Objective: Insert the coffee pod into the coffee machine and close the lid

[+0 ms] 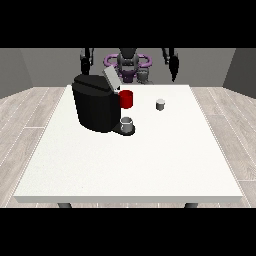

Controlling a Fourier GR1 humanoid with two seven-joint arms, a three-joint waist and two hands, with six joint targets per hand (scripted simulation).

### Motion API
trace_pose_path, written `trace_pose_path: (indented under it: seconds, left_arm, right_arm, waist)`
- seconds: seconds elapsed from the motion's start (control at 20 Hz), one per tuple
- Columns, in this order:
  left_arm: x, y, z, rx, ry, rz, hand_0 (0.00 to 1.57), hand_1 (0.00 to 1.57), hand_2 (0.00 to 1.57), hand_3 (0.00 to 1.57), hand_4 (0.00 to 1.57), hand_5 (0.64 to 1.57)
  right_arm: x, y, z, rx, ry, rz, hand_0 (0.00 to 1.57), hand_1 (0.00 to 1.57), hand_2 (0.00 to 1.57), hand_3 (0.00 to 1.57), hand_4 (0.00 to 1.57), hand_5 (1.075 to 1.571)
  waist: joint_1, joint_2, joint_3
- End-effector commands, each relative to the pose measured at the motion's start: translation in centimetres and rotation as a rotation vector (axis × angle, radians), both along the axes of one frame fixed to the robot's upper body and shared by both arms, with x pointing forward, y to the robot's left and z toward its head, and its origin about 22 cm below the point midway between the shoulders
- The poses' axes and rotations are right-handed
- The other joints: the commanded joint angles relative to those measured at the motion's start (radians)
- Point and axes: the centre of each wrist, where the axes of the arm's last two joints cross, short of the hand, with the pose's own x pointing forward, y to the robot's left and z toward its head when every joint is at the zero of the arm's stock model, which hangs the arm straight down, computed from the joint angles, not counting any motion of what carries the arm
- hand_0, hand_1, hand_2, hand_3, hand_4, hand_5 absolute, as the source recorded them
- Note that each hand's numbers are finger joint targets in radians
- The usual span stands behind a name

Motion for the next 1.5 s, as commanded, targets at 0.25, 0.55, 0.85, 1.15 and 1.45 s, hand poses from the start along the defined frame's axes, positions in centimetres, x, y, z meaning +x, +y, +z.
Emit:
trace_pose_path:
  seconds: [0.25, 0.55, 0.85, 1.15, 1.45]
  left_arm:
    - [-4.1, -1.6, -2.3, -0.043, -0.071, -0.13, 0.0, 0.0, 0.0, 0.0, 0.26, 1.571]
    - [-1.0, 2.8, 0.3, 0.214, -0.066, -0.118, 0.0, 0.0, 0.0, 0.0, 0.0, 1.571]
    - [3.9, 3.8, 2.6, 0.235, -0.018, -0.061, 0.0, 0.0, 0.0, 0.0, 0.0, 1.571]
    - [5.5, 5.6, 0.9, 0.314, 0.055, -0.072, 0.0, 0.0, 0.0, 0.0, 0.0, 1.571]
    - [7.4, 7.4, 0.2, 0.342, 0.104, -0.038, 0.0, 0.0, 0.0, 0.0, 0.0, 1.571]
  right_arm:
    - [-0.9, -4.5, -0.7, -0.012, 0.082, -0.114, 0.0, 0.0, 0.0, 0.0, 0.13, 1.571]
    - [-0.1, -1.2, -0.5, 0.076, -0.11, -0.268, 0.0, 0.0, 0.0, 0.0, 0.14, 1.571]
    - [0.7, 0.3, -0.2, 0.077, -0.169, -0.195, 0.0, 0.0, 0.0, 0.0, 0.18, 1.571]
    - [2.2, 1.1, 1.9, 0.095, -0.229, -0.167, 0.0, 0.0, 0.0, 0.0, 0.19, 1.571]
    - [2.4, 2.1, 1.8, 0.096, -0.19, -0.148, 0.0, 0.0, 0.0, 0.0, 0.26, 1.571]
  waist:
    - [0.042, -0.1, 0.0009]
    - [-0.024, -0.053, 0.0011]
    - [-0.089, 0.038, 0.001]
    - [-0.11, 0.101, 0.0007]
    - [-0.115, 0.12, 0.0006]
